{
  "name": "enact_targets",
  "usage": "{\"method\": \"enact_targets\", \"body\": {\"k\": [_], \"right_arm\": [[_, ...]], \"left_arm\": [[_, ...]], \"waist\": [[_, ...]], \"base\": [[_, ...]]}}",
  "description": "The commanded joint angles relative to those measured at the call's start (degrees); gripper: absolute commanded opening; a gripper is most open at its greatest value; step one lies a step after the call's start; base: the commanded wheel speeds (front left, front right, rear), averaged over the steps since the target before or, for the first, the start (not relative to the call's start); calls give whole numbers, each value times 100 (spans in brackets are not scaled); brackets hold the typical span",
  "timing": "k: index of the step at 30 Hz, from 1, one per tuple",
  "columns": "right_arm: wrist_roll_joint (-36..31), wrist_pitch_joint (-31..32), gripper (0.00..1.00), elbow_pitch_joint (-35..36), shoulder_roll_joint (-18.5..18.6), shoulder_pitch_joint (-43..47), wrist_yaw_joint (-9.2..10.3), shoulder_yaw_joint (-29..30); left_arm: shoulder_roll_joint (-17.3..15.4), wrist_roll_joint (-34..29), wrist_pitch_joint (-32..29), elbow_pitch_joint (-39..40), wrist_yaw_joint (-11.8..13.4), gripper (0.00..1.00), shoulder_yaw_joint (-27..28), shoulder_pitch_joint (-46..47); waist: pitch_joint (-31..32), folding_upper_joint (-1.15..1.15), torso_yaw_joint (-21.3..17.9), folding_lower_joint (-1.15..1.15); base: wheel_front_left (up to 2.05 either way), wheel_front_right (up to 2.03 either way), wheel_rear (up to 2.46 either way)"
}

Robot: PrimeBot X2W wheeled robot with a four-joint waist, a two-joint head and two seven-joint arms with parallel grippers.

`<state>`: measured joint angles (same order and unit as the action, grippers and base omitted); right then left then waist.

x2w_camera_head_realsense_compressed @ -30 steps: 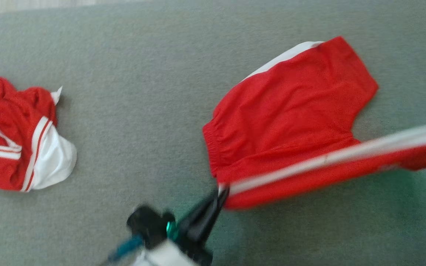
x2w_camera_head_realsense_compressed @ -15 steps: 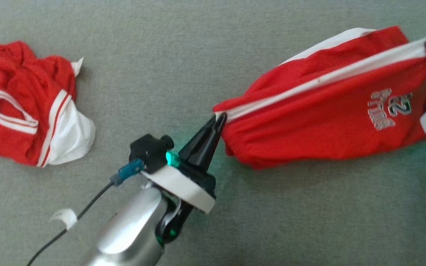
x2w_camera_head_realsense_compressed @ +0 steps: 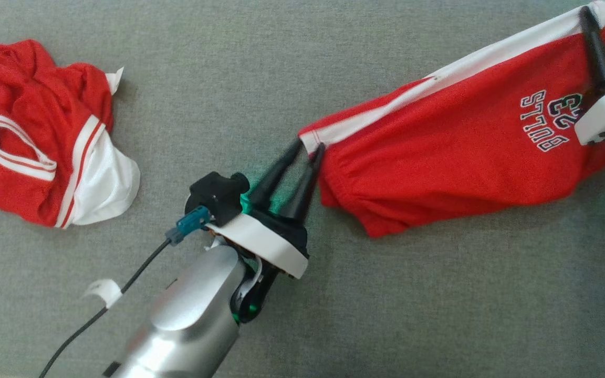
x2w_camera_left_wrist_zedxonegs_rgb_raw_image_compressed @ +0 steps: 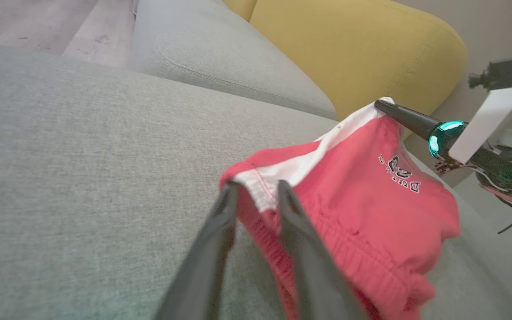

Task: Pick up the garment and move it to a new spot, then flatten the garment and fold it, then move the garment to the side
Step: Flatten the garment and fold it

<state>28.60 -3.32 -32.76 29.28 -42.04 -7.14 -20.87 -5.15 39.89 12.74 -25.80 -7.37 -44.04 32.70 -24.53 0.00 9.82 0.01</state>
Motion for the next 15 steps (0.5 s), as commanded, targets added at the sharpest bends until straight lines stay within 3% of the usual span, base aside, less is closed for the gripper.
{"method": "enact_targets", "body": {"k": [1, 6, 15], "right_arm": [[105, -280, 100, 7, 64, -55, -35, -104], [581, -489, 100, -115, 177, 174, -35, -424], [1500, -191, 100, -199, 819, 826, -35, -491]], "left_arm": [[-9, -13, 122, 58, 70, 100, 247, 152], [75, -340, 217, 42, 311, 100, 435, 24], [200, -2145, 224, 1641, 1366, 100, 1420, -1139]], "waist": [[17, 0, -29, -1], [148, 0, -97, -1], [315, 0, 105, -1]], "base": [[0, 0, 0], [0, 0, 0], [0, 0, 0]]}}
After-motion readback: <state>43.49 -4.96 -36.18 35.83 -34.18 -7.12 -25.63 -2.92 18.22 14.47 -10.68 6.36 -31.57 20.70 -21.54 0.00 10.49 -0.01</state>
